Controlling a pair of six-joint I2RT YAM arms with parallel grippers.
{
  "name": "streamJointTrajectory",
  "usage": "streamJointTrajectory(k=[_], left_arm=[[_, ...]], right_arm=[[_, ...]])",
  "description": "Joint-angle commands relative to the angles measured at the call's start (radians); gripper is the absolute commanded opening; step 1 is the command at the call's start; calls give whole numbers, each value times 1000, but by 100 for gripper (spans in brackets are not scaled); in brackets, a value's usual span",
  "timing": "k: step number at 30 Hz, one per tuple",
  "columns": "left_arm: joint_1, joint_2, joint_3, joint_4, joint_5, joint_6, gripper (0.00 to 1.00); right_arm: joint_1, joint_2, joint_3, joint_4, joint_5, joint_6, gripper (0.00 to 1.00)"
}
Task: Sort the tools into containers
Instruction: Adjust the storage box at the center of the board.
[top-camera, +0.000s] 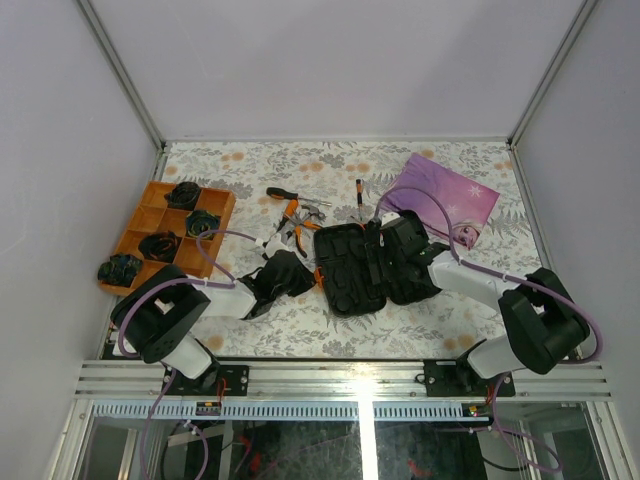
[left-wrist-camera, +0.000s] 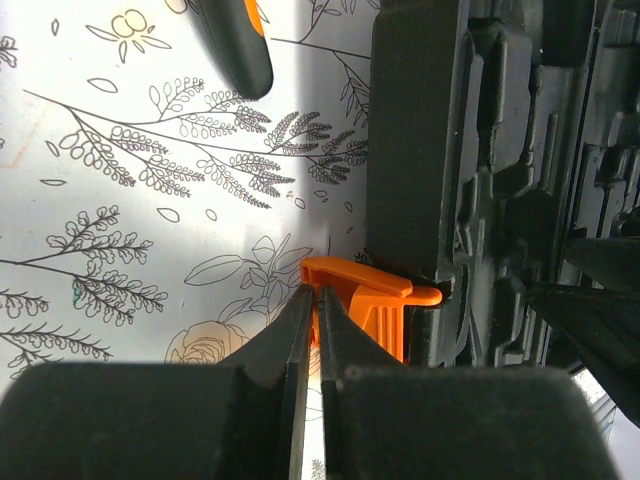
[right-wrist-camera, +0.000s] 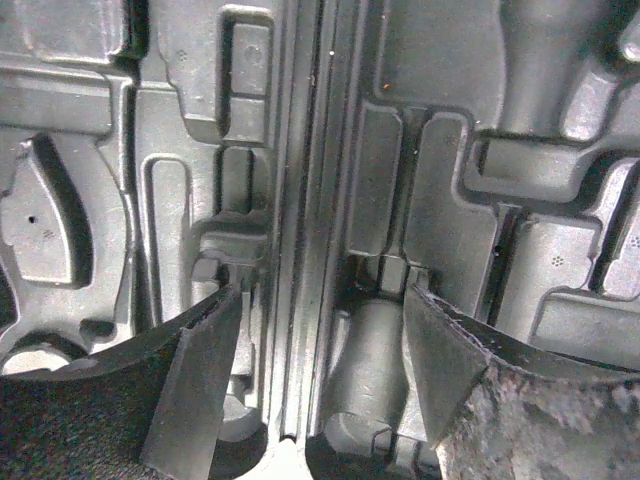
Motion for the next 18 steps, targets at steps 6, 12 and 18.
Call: streamJointTrajectory(k=[6,12,18], left_arm=[[-6,-8,-79,-356,0,36,0],[-7,-105,-79,-422,-19,24,5],[-6,-241,-80,-502,-37,11,17]], right_arm=[[25,-17,-25,-43,58,81,68],[29,-36,-52,-115,72,143,67],[29,-92,-86,-194,88,218,67]])
